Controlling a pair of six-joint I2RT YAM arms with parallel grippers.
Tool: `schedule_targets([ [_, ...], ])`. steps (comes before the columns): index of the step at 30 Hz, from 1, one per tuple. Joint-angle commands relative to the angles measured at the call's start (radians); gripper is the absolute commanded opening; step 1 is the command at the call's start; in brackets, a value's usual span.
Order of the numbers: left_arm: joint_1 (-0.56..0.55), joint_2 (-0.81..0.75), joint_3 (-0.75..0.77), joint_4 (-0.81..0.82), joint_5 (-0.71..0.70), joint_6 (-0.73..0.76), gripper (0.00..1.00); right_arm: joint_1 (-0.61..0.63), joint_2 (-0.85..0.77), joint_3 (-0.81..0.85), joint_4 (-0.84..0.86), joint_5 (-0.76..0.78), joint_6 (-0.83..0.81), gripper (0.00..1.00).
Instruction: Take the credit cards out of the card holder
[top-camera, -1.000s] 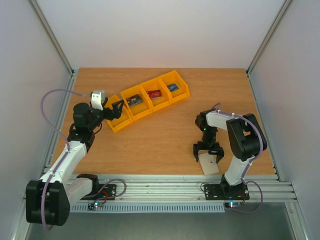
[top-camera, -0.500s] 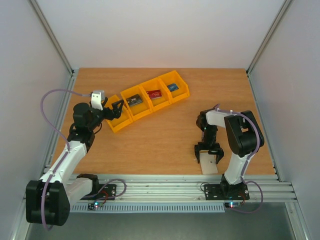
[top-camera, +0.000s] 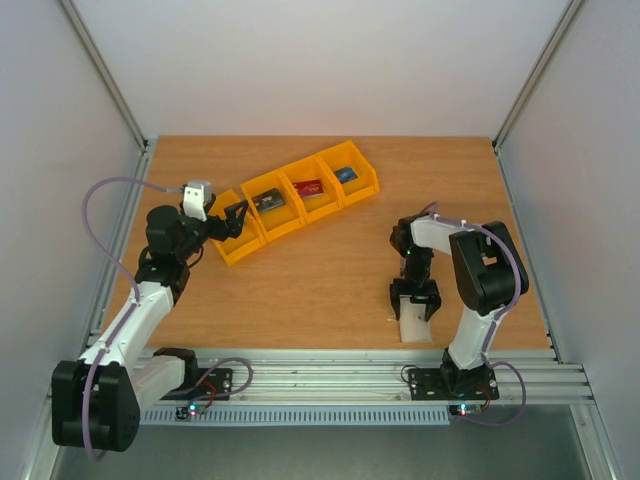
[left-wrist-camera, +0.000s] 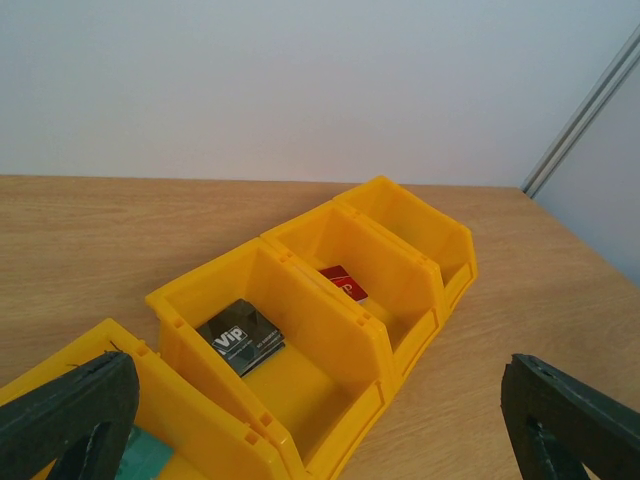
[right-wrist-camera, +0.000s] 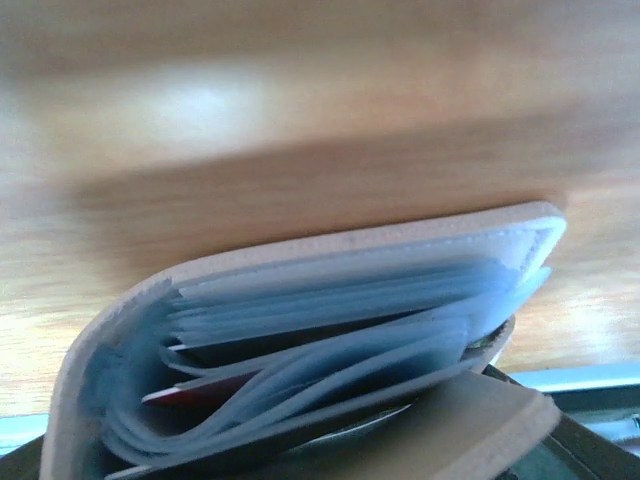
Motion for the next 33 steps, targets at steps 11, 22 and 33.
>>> schedule_targets([
  [11,-0.006,0.000,0.006,0.031,0.042,0.010,0.99,0.010,-0.100,0.201,0.069,0.019,-0.011,0.67],
  [22,-0.058,0.022,0.010,0.023,0.138,0.050,0.99,0.020,-0.108,0.330,0.093,0.024,-0.004,0.63],
  [33,-0.287,0.195,0.125,0.021,0.306,0.179,0.99,0.133,-0.109,0.758,-0.017,0.083,0.029,0.62],
])
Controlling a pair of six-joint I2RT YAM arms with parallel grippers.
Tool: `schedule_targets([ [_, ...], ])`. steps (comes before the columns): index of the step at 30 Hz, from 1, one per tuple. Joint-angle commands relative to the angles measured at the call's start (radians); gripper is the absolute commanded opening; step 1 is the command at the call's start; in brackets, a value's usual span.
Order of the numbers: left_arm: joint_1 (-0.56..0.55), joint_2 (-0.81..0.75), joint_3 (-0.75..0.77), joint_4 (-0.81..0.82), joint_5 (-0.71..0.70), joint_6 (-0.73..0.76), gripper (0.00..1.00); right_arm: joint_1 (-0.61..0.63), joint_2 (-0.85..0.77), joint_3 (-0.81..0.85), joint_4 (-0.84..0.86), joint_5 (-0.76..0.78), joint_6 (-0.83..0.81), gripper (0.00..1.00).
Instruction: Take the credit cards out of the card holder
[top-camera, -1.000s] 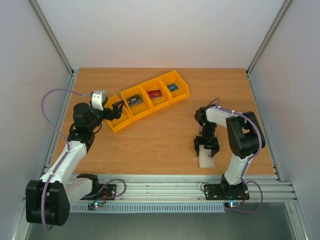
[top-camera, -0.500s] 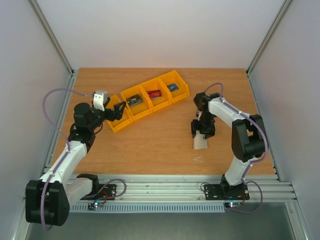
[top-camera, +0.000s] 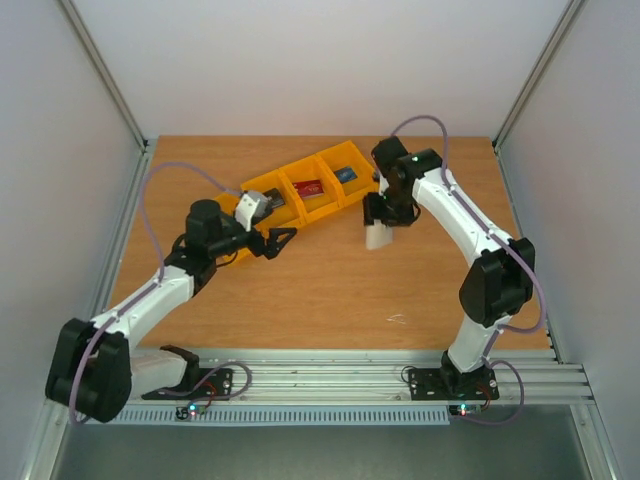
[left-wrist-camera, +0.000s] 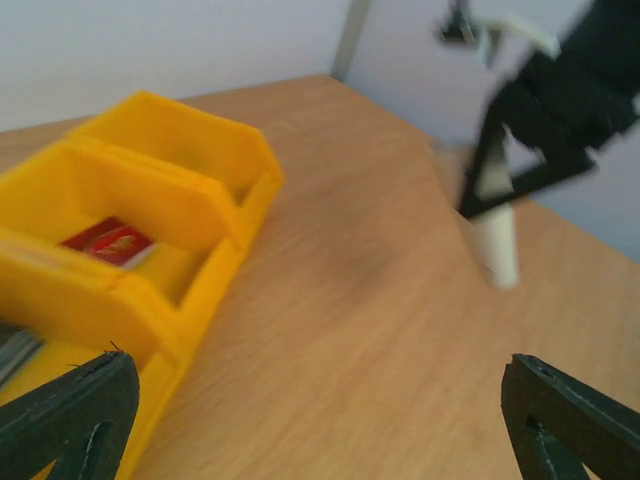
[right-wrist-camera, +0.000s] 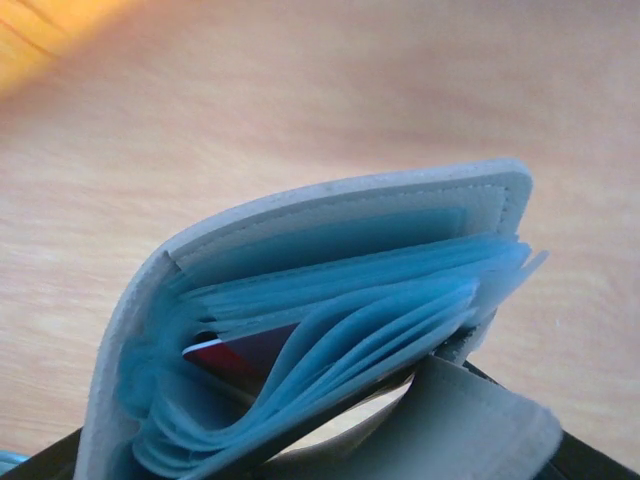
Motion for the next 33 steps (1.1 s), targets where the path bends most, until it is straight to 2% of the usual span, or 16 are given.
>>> schedule_targets([
  [1,-0.077,0.095,0.104,0.054,0.173,0.063,0.99,0.064,-0.029,0.198,-0.062,0.049,0.030,0.62],
  [7,-0.167,0.229,0.224,0.151,0.265,0.016,0.99,0.162,-0.005,0.422,-0.064,0.062,0.052,0.61],
  [14,-0.204,0.291,0.277,0.312,0.194,-0.134,0.99,0.260,0.045,0.631,-0.076,0.073,0.045,0.61],
  [17,-0.204,0.286,0.274,0.342,0.210,-0.150,0.92,0.273,0.053,0.659,-0.078,0.074,0.034,0.61],
  [21,-0.202,0.263,0.259,0.355,0.144,-0.168,0.90,0.283,0.054,0.665,-0.079,0.075,0.022,0.61],
  [25,-0.199,0.257,0.260,0.363,-0.005,-0.229,0.87,0.287,0.059,0.679,-0.078,0.068,0.015,0.61],
  [29,-0.210,0.268,0.267,0.385,-0.013,-0.219,0.79,0.298,0.068,0.692,-0.074,0.065,0.010,0.61],
  [33,-0.211,0.274,0.267,0.384,-0.042,-0.202,0.56,0.304,0.076,0.705,-0.076,0.068,0.004,0.61],
])
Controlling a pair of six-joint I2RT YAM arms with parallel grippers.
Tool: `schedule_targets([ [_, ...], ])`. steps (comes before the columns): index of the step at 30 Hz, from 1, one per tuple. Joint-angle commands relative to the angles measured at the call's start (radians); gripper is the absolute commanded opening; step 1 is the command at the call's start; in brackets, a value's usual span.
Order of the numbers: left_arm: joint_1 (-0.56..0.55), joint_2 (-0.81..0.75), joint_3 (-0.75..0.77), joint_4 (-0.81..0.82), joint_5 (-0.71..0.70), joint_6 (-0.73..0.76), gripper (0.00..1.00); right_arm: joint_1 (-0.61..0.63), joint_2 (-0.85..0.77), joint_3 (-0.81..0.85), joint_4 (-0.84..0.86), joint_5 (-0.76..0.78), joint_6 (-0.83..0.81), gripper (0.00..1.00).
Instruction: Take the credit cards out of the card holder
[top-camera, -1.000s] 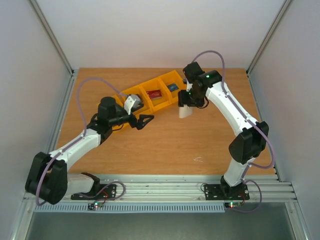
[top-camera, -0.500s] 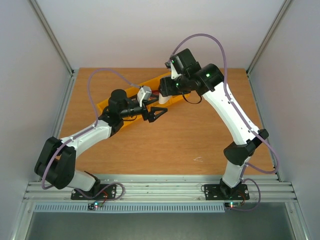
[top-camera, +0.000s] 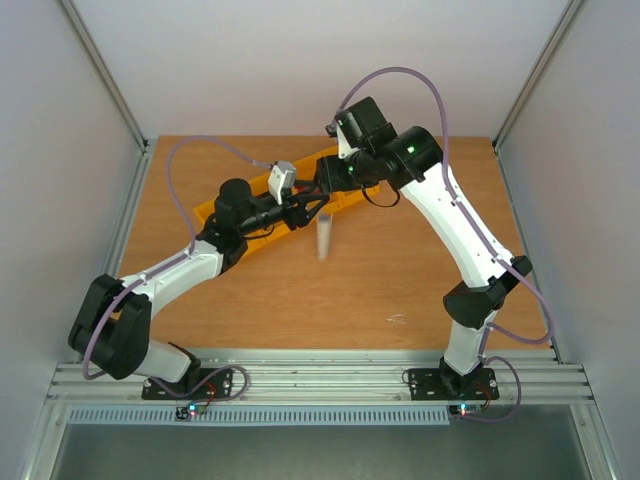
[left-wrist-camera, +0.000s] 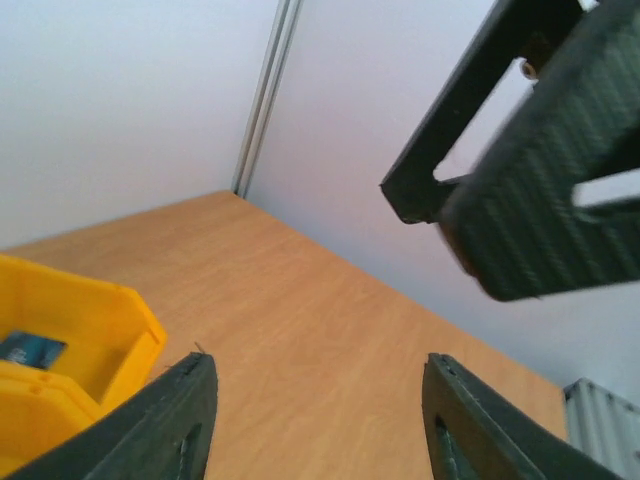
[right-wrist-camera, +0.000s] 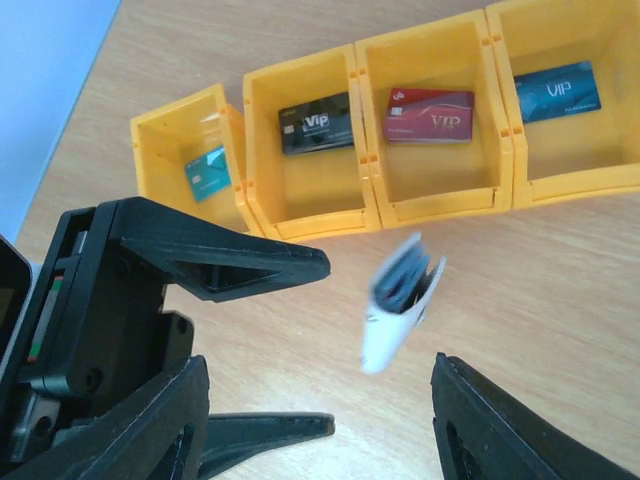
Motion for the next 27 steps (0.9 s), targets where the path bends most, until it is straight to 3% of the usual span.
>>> schedule_targets([
  [1,-0.007,-0.005,0.014,0.078,-0.054,0.010,0.49,0.016,0.014,0.039,0.000,0.008,-0.018,0.61],
  [3,-0.007,-0.005,0.012,0.074,-0.056,0.013,0.41,0.016,0.016,0.038,0.001,0.010,-0.020,0.61],
  [5,-0.007,-0.005,0.010,0.045,-0.058,0.009,0.41,0.015,0.022,0.040,-0.013,0.020,-0.027,0.61],
  [10,0.011,-0.033,-0.021,-0.071,-0.103,0.015,0.56,0.015,-0.008,-0.023,-0.035,0.097,-0.057,0.63],
  [13,0.049,-0.049,-0.044,-0.154,-0.145,0.049,0.57,0.016,-0.019,-0.082,-0.041,0.099,-0.088,0.65],
  [18,0.152,-0.118,-0.091,-0.266,-0.130,0.043,0.68,0.015,-0.033,-0.263,0.027,0.012,-0.230,0.71],
  [22,0.204,-0.180,-0.138,-0.375,-0.260,0.005,0.77,0.015,0.031,-0.372,0.126,-0.044,-0.270,0.73],
  [24,0.216,-0.199,-0.163,-0.403,-0.324,-0.014,0.81,0.021,0.095,-0.380,0.157,-0.057,-0.272,0.78],
  [26,0.221,-0.217,-0.188,-0.404,-0.353,-0.040,0.86,0.036,0.155,-0.379,0.197,-0.070,-0.285,0.95],
  [27,0.221,-0.227,-0.203,-0.399,-0.361,-0.046,0.88,0.048,0.185,-0.376,0.213,-0.068,-0.297,0.98],
])
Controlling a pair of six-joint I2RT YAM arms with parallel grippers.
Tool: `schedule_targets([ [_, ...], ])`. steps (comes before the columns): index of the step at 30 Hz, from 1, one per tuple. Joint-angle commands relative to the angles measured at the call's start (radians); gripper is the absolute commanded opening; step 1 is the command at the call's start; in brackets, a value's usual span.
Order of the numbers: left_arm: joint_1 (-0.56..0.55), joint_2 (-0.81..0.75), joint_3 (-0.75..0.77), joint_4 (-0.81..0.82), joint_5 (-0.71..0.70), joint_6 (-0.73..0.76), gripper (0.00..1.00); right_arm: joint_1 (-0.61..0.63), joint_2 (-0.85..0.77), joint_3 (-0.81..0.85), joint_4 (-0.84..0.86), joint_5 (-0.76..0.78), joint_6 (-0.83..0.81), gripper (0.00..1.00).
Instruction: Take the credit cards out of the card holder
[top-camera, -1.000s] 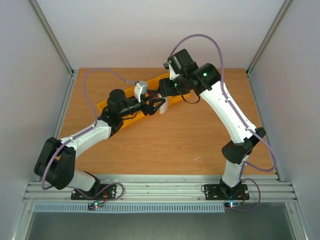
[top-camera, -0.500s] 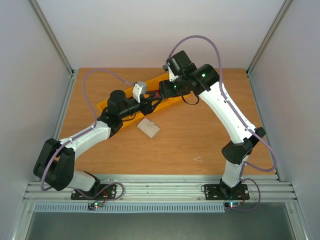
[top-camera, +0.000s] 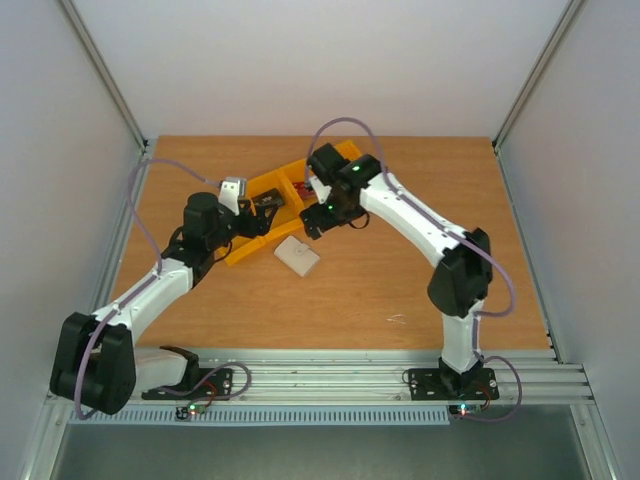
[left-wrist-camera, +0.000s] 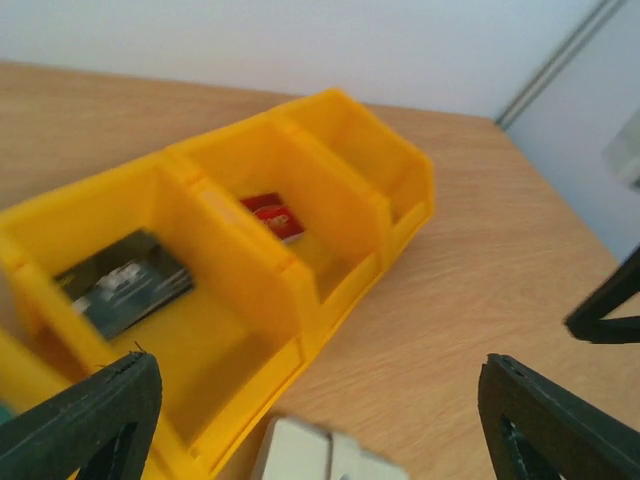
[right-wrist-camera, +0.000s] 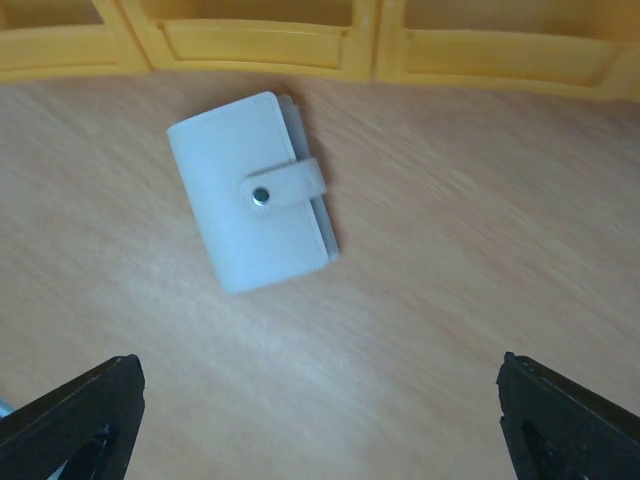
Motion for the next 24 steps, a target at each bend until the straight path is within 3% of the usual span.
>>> schedule_targets([
  [1,0.008,-0.048,-0.064,-0.042,-0.111,-0.055,0.90,0.053,0.136,-0.001,0.132,-0.033,-0.080,0.98],
  [6,0.013,-0.094,-0.113,-0.048,-0.165,-0.076,0.96,0.127,0.317,0.085,0.119,0.020,-0.176,0.99],
  [13,0.027,-0.116,-0.125,-0.055,-0.177,-0.060,0.99,0.161,0.479,0.218,0.034,0.153,-0.180,0.99],
  [19,0.030,-0.117,-0.131,-0.039,-0.177,-0.056,0.99,0.170,0.466,0.214,-0.019,0.228,-0.186,0.98],
  [24,0.038,-0.126,-0.134,-0.039,-0.181,-0.054,0.99,0.167,0.399,0.200,-0.003,0.153,-0.239,0.98],
])
